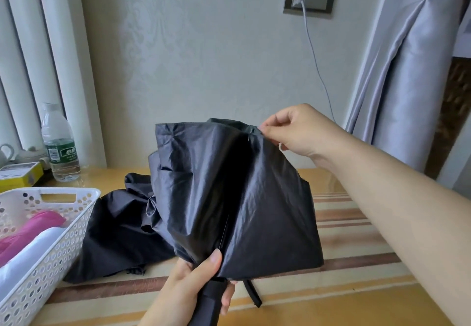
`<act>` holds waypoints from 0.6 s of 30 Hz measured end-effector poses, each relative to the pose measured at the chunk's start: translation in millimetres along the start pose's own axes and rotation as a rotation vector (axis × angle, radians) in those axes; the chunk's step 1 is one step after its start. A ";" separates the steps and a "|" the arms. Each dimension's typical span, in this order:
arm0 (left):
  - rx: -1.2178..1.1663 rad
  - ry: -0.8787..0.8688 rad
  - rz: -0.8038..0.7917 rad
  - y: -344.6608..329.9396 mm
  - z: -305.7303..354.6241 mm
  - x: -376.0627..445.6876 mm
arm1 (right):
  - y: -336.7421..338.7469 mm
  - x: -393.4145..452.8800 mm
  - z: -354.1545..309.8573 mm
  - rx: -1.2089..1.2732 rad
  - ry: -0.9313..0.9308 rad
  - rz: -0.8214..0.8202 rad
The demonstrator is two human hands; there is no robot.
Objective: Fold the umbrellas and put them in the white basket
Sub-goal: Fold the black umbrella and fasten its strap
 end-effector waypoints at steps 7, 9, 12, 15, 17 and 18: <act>0.031 0.047 0.060 -4.4 -3.7 -3.5 | -0.8 -0.8 -7.9 0.070 -0.107 0.012; 0.022 0.013 0.067 -5.9 -4.1 -2.5 | -3.1 -2.7 -7.2 0.060 -0.125 0.021; 0.003 -0.025 0.083 -9.7 -4.1 -0.8 | -7.6 -6.0 -4.4 -0.136 -0.111 0.088; 0.012 -0.038 0.141 -8.6 -5.1 -0.8 | -11.0 -10.2 0.3 -0.064 -0.151 0.073; -0.002 -0.046 0.157 -6.8 -5.4 -0.9 | -12.6 -11.8 3.1 0.127 -0.177 0.018; -0.015 -0.045 0.151 -6.3 -4.9 -0.7 | -13.5 -12.2 4.0 0.256 -0.178 -0.013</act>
Point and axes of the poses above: each hand's wrist, its own x-axis towards the middle knuckle, its own y-axis out of the back of the hand, z = x × y, the point moved 1 cm from there along x, towards the middle knuckle, and after that the axes turned 4 degrees about -y, right-handed, at the moved point
